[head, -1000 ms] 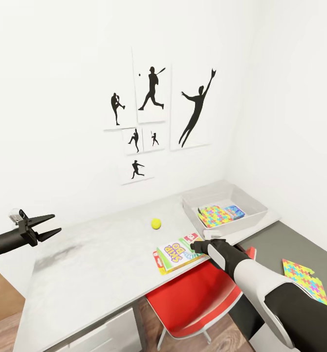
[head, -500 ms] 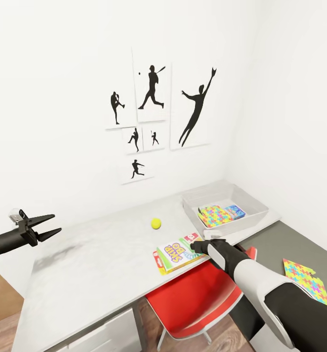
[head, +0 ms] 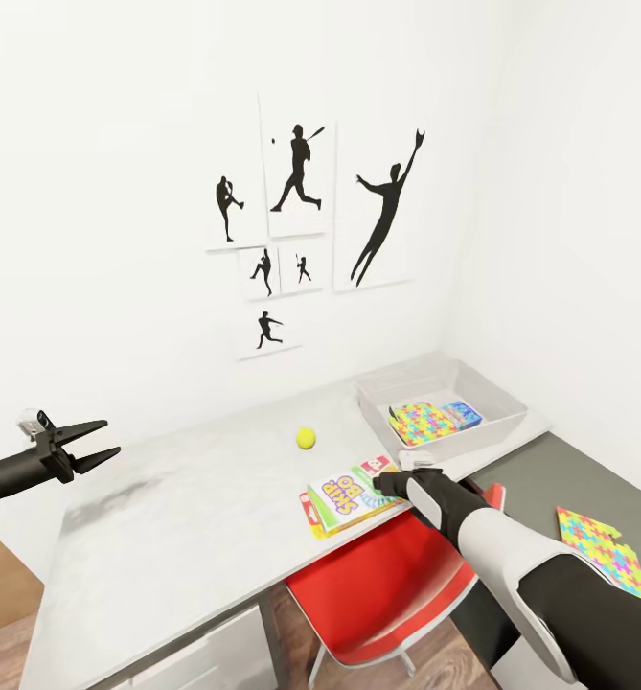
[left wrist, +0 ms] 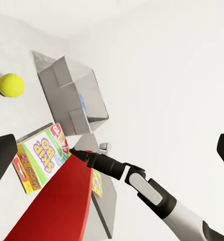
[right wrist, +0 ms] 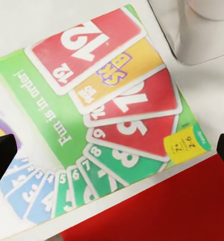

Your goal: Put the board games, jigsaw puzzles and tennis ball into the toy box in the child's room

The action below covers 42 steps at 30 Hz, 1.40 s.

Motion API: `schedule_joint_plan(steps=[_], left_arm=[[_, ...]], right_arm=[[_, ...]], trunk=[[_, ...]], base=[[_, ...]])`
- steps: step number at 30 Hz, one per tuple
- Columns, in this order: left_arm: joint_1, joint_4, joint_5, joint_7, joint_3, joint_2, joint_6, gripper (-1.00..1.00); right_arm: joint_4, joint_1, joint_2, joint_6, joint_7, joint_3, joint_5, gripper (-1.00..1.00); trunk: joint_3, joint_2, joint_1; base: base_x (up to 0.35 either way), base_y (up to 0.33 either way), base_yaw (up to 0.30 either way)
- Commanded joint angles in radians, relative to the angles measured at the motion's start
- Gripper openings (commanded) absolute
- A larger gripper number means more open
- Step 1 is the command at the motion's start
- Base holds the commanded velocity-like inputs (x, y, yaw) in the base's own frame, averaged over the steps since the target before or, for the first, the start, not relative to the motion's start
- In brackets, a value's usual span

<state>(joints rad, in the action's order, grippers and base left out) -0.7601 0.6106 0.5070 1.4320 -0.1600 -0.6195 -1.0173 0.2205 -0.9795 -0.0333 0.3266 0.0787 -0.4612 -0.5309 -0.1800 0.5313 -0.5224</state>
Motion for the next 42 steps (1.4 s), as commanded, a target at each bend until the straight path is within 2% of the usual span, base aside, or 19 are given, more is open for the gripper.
schedule_joint_plan(steps=[1,7,25,42], left_arm=[[-0.001,0.000,0.001,0.002,0.000,0.000,-0.010,1.00],[-0.001,0.000,0.002,0.002,0.000,0.000,-0.010,1.00],[-0.001,0.000,0.001,0.002,0.000,0.000,-0.010,1.00],[-0.001,0.000,0.002,0.002,0.000,0.000,-0.010,1.00]], right_arm=[[0.002,-0.001,0.001,0.005,0.007,-0.008,-0.011,1.00],[0.002,-0.001,0.002,0.005,0.007,-0.008,-0.012,1.00],[0.002,-0.001,0.001,0.004,0.008,-0.008,-0.011,1.00],[0.002,-0.001,0.002,0.002,0.009,-0.008,-0.011,1.00]], trunk=[[-0.002,0.002,0.000],[-0.002,0.002,0.000],[-0.058,0.128,-0.069],[-0.058,0.128,-0.069]], base=[[0.000,0.000,0.000],[0.000,0.000,0.000],[0.000,0.000,0.000],[0.000,0.000,0.000]])
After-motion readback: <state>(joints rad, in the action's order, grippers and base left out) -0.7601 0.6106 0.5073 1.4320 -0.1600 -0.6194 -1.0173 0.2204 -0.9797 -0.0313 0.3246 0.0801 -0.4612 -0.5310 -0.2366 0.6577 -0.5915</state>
